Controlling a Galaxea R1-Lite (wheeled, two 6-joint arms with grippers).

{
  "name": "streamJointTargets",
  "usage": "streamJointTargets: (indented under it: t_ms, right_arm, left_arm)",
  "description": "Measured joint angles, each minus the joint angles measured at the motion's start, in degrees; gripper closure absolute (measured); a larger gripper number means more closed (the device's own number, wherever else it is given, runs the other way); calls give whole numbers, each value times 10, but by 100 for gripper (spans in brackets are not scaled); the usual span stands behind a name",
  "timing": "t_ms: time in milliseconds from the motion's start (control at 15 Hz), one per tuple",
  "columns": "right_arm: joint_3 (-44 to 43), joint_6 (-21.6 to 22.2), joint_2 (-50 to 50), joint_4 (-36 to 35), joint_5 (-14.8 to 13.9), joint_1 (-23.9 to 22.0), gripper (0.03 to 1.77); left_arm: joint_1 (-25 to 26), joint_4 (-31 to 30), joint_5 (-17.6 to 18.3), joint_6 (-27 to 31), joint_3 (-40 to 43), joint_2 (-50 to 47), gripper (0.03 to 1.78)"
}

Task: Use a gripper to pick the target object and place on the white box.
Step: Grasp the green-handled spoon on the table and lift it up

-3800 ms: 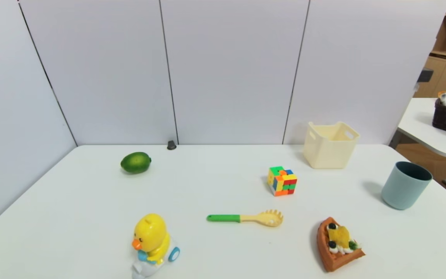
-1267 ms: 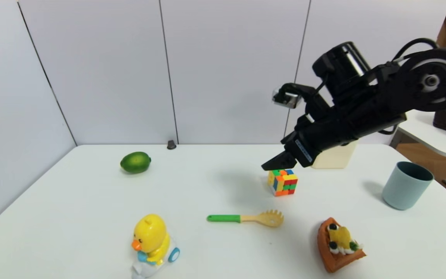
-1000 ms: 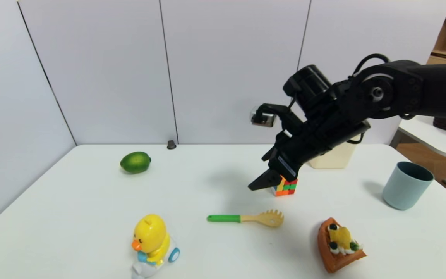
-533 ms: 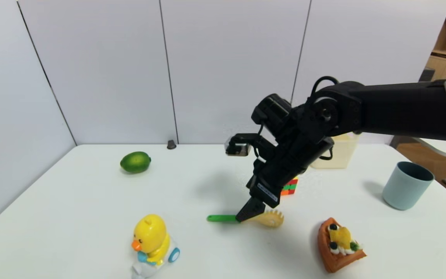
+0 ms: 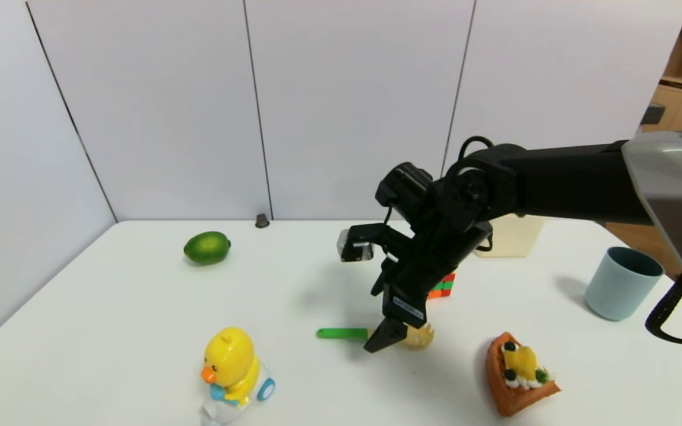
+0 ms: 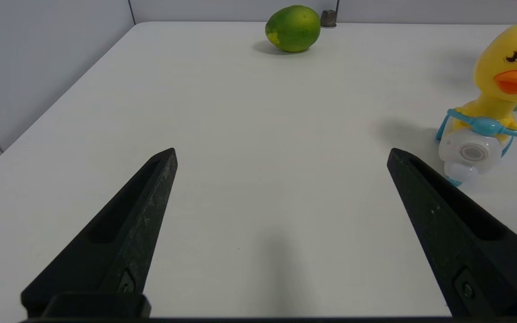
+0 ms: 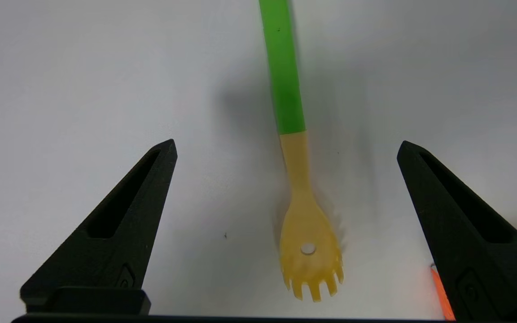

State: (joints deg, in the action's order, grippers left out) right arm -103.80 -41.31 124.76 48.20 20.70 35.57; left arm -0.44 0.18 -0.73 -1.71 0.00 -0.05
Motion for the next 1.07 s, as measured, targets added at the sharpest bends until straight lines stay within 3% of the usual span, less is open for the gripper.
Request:
streamJointTargets:
  t_ms: [133, 333, 600, 867, 1067]
  right_arm:
    - [-2, -30, 3, 1, -1, 0, 10]
    - [-3, -35, 10, 2, -4, 4, 10]
    - [-3, -35, 19, 20, -45, 7, 10]
    - [-5, -34, 24, 32, -53, 13, 10]
    - [-6, -33, 25, 32, -74, 22, 10]
  left_arm:
    - [0, 0, 0, 0, 0, 0, 12]
    - [0, 0, 0, 0, 0, 0, 12]
    - [0, 0, 0, 0, 0, 0, 12]
    - [0, 0, 0, 0, 0, 0, 12]
    - [0, 0, 0, 0, 0, 0, 12]
